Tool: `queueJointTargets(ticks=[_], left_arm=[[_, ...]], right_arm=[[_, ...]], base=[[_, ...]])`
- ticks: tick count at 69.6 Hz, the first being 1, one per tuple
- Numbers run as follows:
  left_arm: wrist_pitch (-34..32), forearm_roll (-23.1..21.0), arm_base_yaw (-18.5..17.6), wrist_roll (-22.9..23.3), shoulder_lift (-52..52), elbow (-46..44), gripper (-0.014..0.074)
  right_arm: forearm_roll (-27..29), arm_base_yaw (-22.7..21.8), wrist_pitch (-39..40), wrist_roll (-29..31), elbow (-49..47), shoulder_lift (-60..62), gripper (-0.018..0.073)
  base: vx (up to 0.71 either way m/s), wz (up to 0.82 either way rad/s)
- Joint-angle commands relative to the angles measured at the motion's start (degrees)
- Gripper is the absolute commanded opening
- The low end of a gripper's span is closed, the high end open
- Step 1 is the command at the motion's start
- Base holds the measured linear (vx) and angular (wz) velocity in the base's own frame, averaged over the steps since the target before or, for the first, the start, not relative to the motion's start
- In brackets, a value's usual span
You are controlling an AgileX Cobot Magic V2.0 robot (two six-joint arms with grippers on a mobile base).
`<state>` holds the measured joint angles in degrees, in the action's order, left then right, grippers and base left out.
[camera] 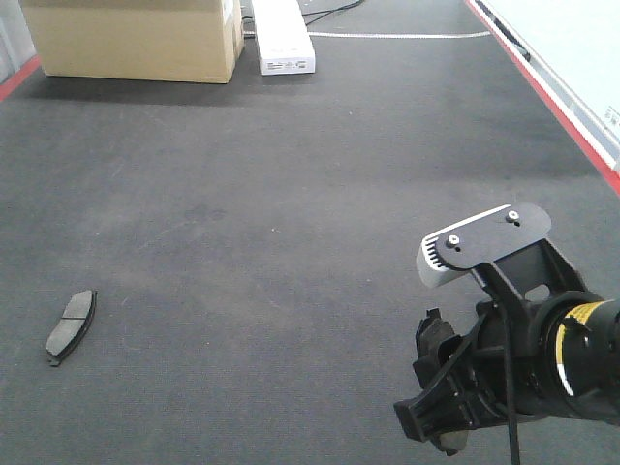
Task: Move and align brake pads A on conveyor
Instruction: 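Move the left gripper with its pad beside the pad on the belt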
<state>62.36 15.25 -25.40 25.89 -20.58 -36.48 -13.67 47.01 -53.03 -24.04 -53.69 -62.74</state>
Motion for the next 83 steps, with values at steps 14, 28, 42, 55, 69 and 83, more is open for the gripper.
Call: queueJointTargets(ticks=[14,28,42,55,69,83], left_arm=[[-4.6,1.1,-0.4,0.0,-0.6,-1.4,-0.0006],[-4.6,1.1,-0.4,0.0,-0.6,-1.4,-0.0006],[-4.6,1.1,-0.4,0.0,-0.6,-1.4,-0.0006],[-6.2,1.1,-0.4,0.1,-0.6,-1.4,-0.0006],[-14.5,0.1,-0.4,0.1,-1.0,-1.4,-0.0006],[-21.7,-3.6,-0.4,0.1,-9.4,-1.5,-0.0006]], right_arm=[[-1.5,-0.2,2.9,0.0,-1.6,1.2,-0.0011],[-1.5,-0.2,2.9,0.0,-1.6,1.2,-0.0011],[-1.5,-0.2,2.9,0.0,-1.6,1.2,-0.0011],[-1.5,-0.2,2.9,0.0,-1.6,1.2,-0.0011],[-1.5,-0.2,2.9,0.0,-1.6,1.2,-0.0011],[-1.5,-0.2,2.9,0.0,-1.6,1.2,-0.0011]], base=[[0.02,0.0],[0.0,0.0],[0.0,0.0],[0.0,0.0],[0.0,0.0],[0.0,0.0]])
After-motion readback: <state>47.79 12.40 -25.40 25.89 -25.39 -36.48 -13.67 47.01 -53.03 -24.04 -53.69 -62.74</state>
